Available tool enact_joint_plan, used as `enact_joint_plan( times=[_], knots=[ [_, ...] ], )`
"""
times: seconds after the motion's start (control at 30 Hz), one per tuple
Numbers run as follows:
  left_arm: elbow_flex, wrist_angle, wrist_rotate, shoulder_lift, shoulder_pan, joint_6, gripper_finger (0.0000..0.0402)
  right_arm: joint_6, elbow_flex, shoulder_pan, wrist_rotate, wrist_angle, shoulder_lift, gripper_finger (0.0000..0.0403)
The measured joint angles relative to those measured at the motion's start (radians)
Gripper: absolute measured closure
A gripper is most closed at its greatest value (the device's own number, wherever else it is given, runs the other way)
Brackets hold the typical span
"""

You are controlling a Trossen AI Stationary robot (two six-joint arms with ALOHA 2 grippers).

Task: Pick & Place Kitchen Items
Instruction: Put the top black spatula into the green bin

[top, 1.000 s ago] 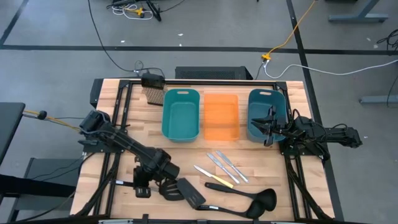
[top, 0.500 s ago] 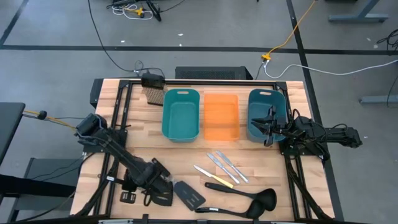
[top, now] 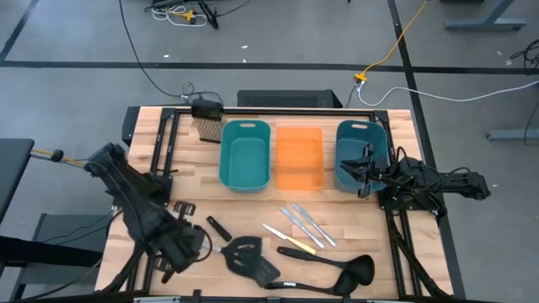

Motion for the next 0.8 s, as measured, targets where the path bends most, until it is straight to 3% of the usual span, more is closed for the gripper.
enact_joint_plan(
  times=[0.27, 0.37, 0.6, 0.8],
  knots=[
    [0.006, -0.002, -0.584, -0.037, 0.094, 0.206, 0.0316, 0.020, 0.000, 0.000, 0.000, 0.000, 0.000, 0.0334],
    [0.006, 0.018, -0.741, -0.042, 0.158, 0.296, 0.0316, 0.021, 0.000, 0.000, -0.003, 0.000, 0.000, 0.0334],
    [0.005, 0.164, -0.858, -0.085, 0.418, 0.579, 0.0316, 0.020, 0.000, 0.000, -0.001, 0.000, 0.000, 0.0334],
    [0.005, 0.435, -0.962, -0.110, 0.681, 0.963, 0.0316, 0.020, 0.000, 0.000, 0.000, 0.002, 0.000, 0.0334]
  ],
)
